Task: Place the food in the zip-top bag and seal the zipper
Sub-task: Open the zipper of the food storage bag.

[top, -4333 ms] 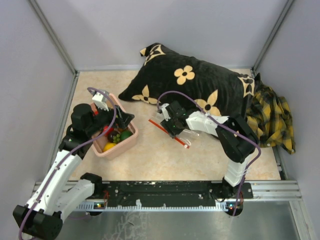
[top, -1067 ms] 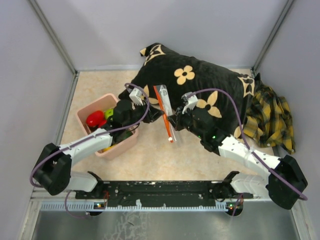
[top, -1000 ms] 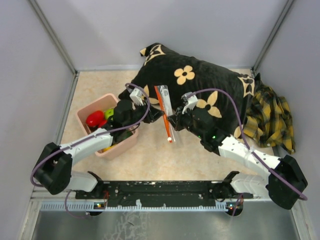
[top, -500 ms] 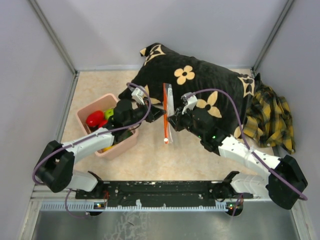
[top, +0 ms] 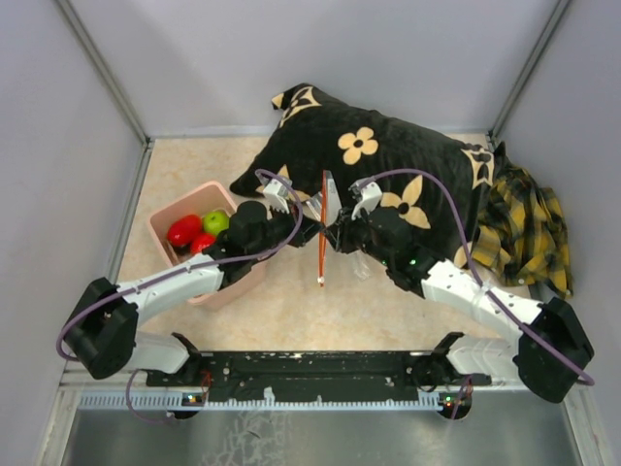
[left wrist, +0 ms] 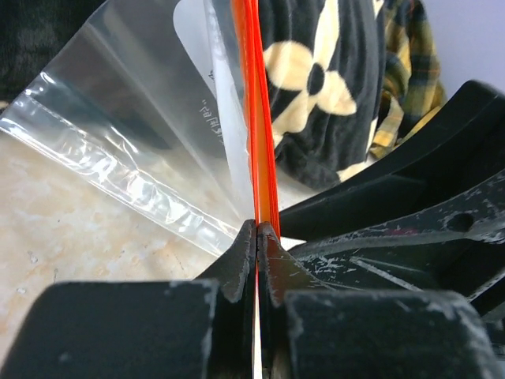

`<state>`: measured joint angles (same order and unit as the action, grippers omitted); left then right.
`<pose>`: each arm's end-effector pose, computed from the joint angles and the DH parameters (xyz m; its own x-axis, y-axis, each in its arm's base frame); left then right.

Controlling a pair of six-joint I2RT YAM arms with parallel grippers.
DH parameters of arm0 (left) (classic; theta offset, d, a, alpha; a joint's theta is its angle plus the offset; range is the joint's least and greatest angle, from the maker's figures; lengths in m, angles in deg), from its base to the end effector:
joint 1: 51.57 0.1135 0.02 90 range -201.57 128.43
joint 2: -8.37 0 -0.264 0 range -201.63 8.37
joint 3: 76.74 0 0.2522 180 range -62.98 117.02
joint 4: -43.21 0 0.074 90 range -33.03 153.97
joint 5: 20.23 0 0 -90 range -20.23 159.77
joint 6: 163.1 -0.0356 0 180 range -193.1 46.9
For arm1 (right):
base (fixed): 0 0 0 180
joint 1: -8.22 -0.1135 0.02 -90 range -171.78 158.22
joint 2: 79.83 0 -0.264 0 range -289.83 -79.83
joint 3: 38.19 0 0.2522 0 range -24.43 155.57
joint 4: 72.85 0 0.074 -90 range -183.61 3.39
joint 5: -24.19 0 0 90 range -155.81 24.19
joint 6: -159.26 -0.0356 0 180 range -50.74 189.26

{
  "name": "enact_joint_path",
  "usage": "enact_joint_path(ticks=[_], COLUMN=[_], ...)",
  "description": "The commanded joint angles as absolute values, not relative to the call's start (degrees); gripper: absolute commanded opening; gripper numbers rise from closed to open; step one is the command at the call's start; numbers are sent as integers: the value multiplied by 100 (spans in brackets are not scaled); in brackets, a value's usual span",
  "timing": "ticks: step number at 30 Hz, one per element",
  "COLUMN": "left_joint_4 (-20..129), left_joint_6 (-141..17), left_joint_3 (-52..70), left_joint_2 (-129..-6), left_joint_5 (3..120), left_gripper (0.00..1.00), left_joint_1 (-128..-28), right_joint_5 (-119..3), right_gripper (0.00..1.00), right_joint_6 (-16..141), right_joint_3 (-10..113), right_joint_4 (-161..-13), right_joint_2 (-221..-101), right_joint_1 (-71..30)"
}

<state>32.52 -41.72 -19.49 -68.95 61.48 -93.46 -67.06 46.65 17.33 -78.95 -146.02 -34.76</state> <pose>0.2249 -0.2086 0.2667 -0.5028 -0.2412 -0.8301 0.5913 0.6045 -0.5338 0.1953 0.1809 0.2767 -0.4510 0.1051 -0.8863 -0.5339 0.7640 0.3623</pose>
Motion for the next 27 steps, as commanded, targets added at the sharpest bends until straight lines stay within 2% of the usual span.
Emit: enact_joint_path(ticks=[1, 14, 19, 27], left_joint_4=[3550, 3433, 3402, 3422], left_joint_6=[-4418, -4288, -4253, -4247], left_joint_3=[-1803, -1811, -1819, -1824], left_joint_2=[-6756, -6712, -6721, -6772], left_joint_5=[6730, 6819, 6901, 7007], left_gripper=[0, 0, 0, 0], left_joint_1=[-9517, -9672, -9695, -9760], right_joint_5=[-6818, -7062, -7740, -7076], right_gripper=[30, 23, 19, 21], right_joint_6=[4589, 4530, 4438, 4513], right_joint_3=[2105, 2198, 2307, 2304], right_joint_4=[-7654, -8033, -8502, -8007], right_joint_2=[-14688, -15075, -15163, -15253], right_joint_1=[-3511, -3522, -3537, -3571])
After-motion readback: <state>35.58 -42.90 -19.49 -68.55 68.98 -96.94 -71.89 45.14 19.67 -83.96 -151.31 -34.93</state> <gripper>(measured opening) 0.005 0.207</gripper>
